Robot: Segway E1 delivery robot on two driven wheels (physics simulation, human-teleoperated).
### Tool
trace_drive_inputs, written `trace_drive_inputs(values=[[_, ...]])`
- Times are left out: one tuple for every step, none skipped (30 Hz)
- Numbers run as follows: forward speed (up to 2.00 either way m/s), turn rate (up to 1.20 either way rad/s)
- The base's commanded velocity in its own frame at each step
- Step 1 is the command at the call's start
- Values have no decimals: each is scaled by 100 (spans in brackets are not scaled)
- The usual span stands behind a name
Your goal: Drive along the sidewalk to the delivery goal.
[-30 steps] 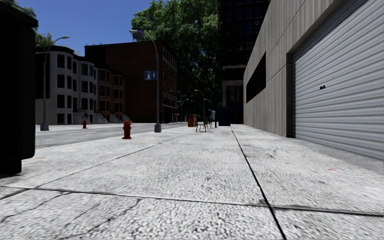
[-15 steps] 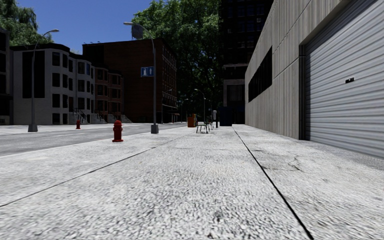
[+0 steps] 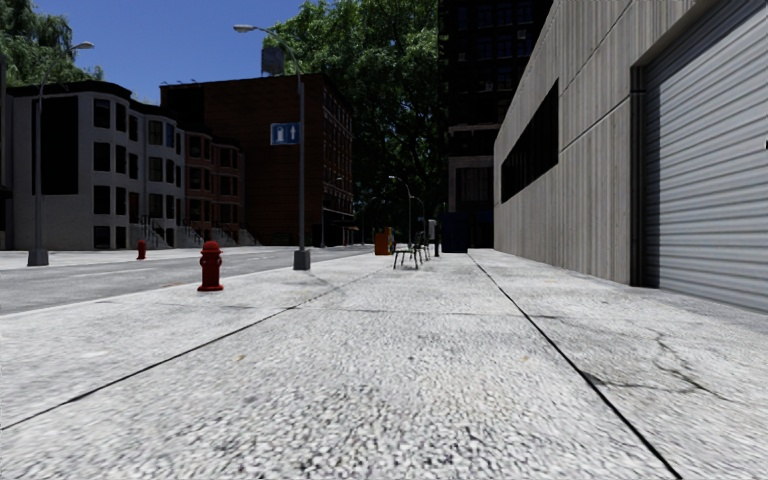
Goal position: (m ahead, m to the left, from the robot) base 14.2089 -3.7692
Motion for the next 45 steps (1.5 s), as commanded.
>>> trace_drive_inputs(values=[[200, 0], [200, 0], [200, 0], [200, 0], [200, 0], [200, 0], [200, 0], [200, 0], [200, 0], [200, 0], [200, 0], [200, 0], [200, 0], [200, 0], [200, 0], [200, 0], [200, 0], [200, 0], [200, 0], [200, 0], [200, 0], [200, 0], [200, 0], [200, 0], [200, 0], [200, 0], [200, 0], [200, 0], [200, 0], [200, 0], [200, 0], [200, 0], [200, 0], [200, 0], [200, 0], [200, 0], [200, 0], [200, 0], [200, 0], [200, 0], [200, 0], [200, 0], [200, 0], [200, 0], [200, 0]])
